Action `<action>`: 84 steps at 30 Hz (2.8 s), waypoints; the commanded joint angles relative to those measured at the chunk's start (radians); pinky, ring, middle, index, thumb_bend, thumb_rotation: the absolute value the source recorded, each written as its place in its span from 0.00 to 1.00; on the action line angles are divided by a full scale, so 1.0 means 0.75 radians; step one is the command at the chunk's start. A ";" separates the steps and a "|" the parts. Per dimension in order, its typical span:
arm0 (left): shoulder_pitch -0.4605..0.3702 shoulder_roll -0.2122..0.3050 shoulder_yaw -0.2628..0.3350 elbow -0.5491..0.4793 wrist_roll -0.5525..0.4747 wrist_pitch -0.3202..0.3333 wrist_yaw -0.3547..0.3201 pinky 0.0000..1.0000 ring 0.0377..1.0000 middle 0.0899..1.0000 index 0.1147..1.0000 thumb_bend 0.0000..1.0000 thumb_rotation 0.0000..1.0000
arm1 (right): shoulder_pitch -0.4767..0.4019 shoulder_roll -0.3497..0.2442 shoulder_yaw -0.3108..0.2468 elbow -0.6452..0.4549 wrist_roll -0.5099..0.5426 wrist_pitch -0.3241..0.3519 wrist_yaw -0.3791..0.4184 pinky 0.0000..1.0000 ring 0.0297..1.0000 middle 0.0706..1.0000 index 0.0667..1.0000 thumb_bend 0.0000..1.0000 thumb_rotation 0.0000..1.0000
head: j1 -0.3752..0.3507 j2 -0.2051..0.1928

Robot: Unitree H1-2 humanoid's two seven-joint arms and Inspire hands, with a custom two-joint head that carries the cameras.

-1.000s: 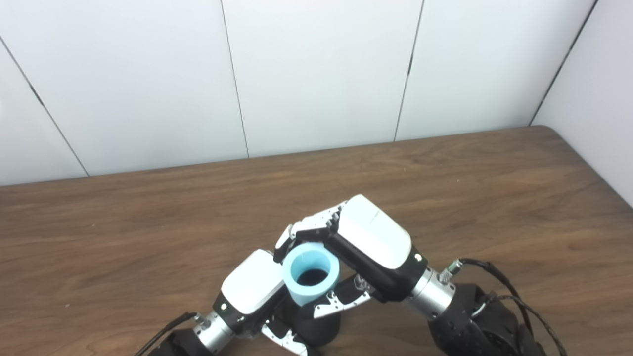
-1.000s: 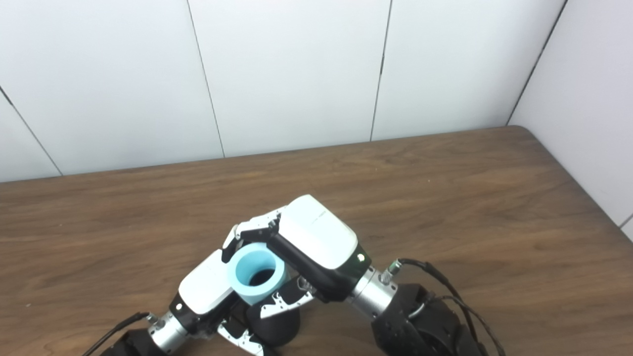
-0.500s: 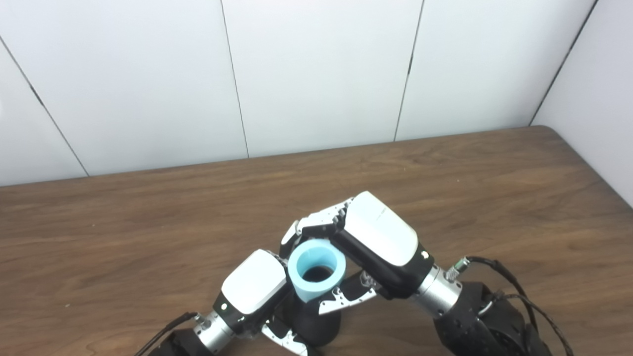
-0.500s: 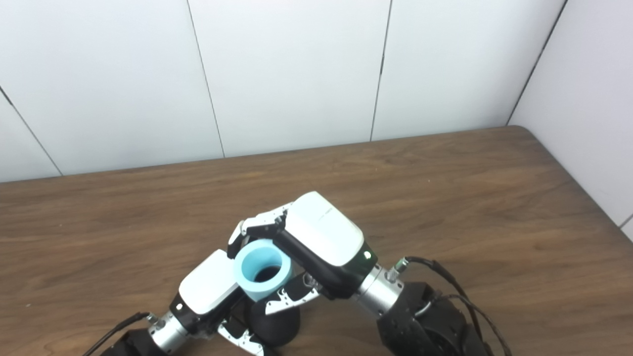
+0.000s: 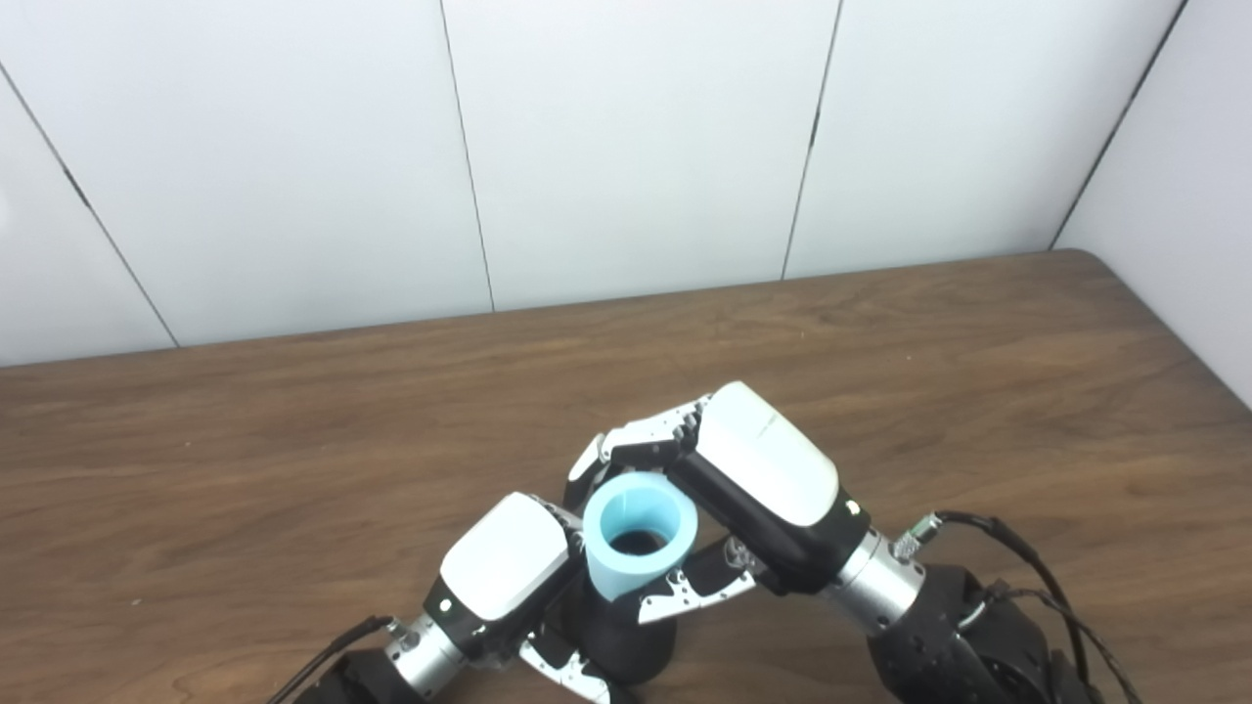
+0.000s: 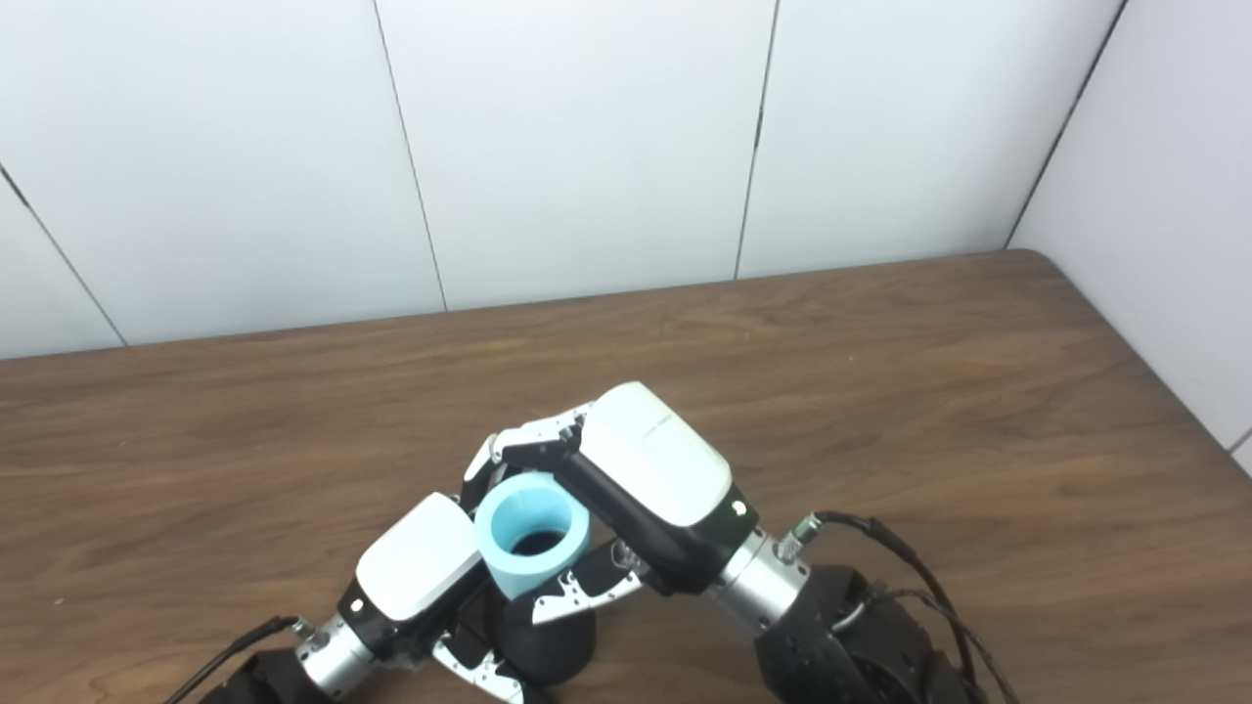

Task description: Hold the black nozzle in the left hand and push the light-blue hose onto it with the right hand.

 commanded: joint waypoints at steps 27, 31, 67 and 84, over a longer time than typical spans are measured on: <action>0.157 -0.005 -0.079 0.104 0.037 0.032 -0.079 0.15 0.17 0.42 0.42 0.53 0.00 | 0.033 0.014 0.019 0.048 -0.042 -0.138 -0.175 0.28 0.37 0.48 0.49 0.51 0.00 | 0.016 -0.003; 0.157 -0.005 -0.078 0.104 0.034 0.029 -0.075 0.15 0.17 0.42 0.42 0.53 0.00 | 0.033 0.020 0.018 0.042 -0.044 -0.128 -0.170 0.30 0.38 0.48 0.49 0.51 0.00 | 0.016 -0.003; 0.151 -0.013 -0.083 0.119 0.033 0.025 -0.074 0.15 0.16 0.42 0.42 0.53 0.00 | 0.014 0.024 0.006 0.036 -0.022 -0.129 -0.170 0.29 0.38 0.46 0.45 0.50 0.13 | 0.016 -0.014; 0.150 -0.010 -0.085 0.113 -0.033 0.009 -0.132 0.13 0.14 0.42 0.42 0.53 0.00 | 0.010 0.035 0.007 0.092 -0.141 -0.262 -0.269 0.32 0.43 0.46 0.45 0.50 0.14 | 0.021 -0.006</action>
